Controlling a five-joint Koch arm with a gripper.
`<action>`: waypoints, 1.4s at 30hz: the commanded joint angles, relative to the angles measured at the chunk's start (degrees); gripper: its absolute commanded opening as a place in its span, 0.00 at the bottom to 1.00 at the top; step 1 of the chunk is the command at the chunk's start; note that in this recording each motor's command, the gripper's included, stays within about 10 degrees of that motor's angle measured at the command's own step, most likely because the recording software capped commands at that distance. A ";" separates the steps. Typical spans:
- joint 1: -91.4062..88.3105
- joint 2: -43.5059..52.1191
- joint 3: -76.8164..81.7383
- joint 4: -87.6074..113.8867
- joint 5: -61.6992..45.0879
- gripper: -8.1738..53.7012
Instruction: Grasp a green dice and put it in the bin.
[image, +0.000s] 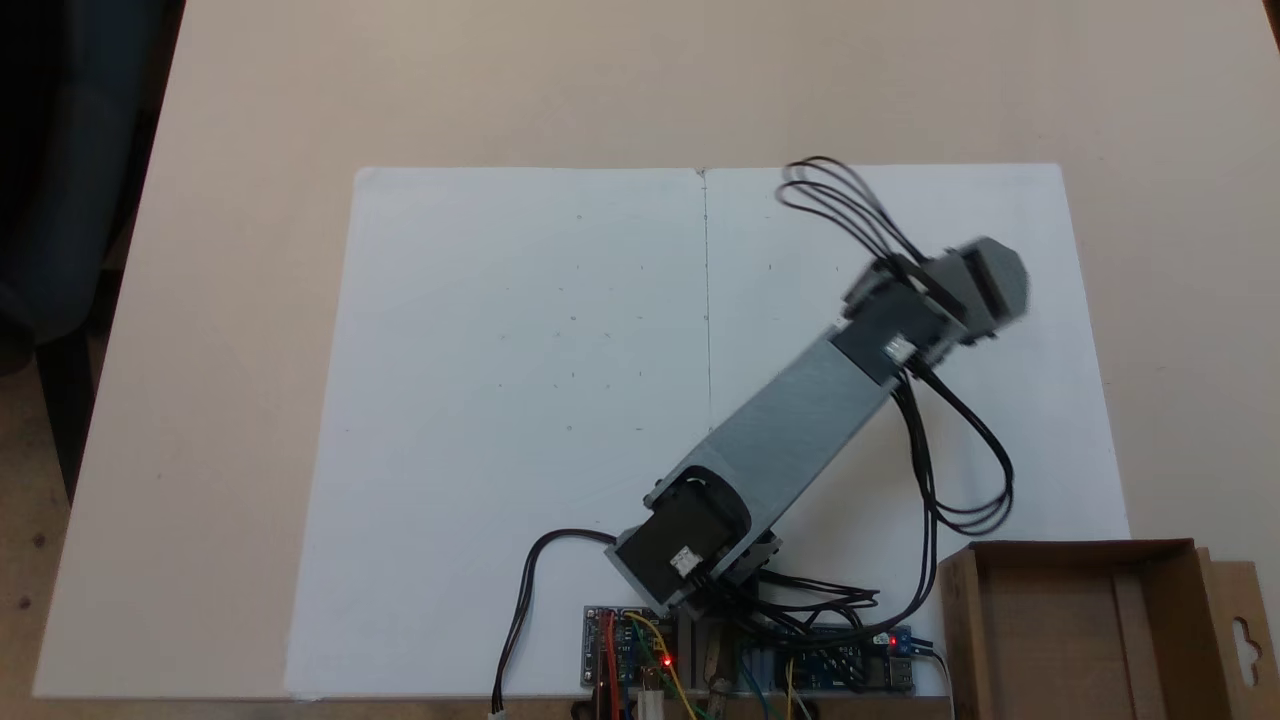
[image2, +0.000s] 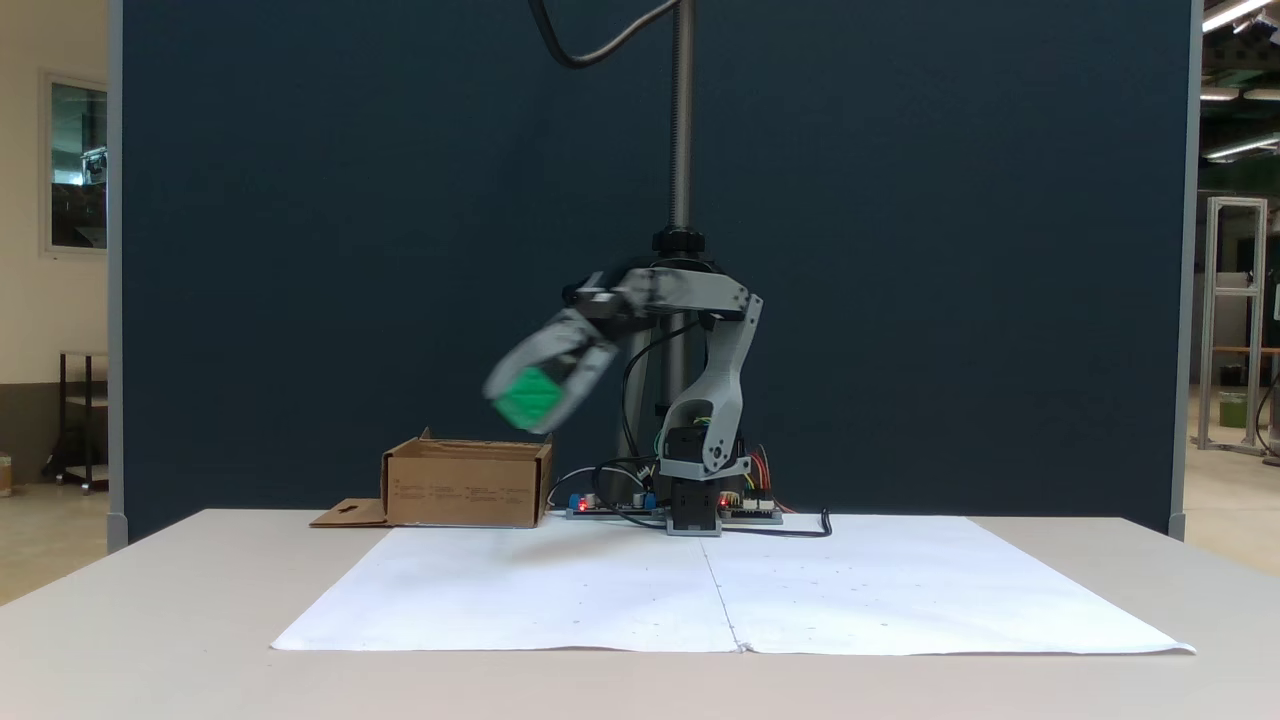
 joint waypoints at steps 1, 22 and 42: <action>7.65 0.35 -5.19 -3.34 -6.50 0.32; 50.10 -12.22 -9.23 7.91 -35.86 0.50; 34.01 -7.56 -17.67 7.47 -15.64 0.78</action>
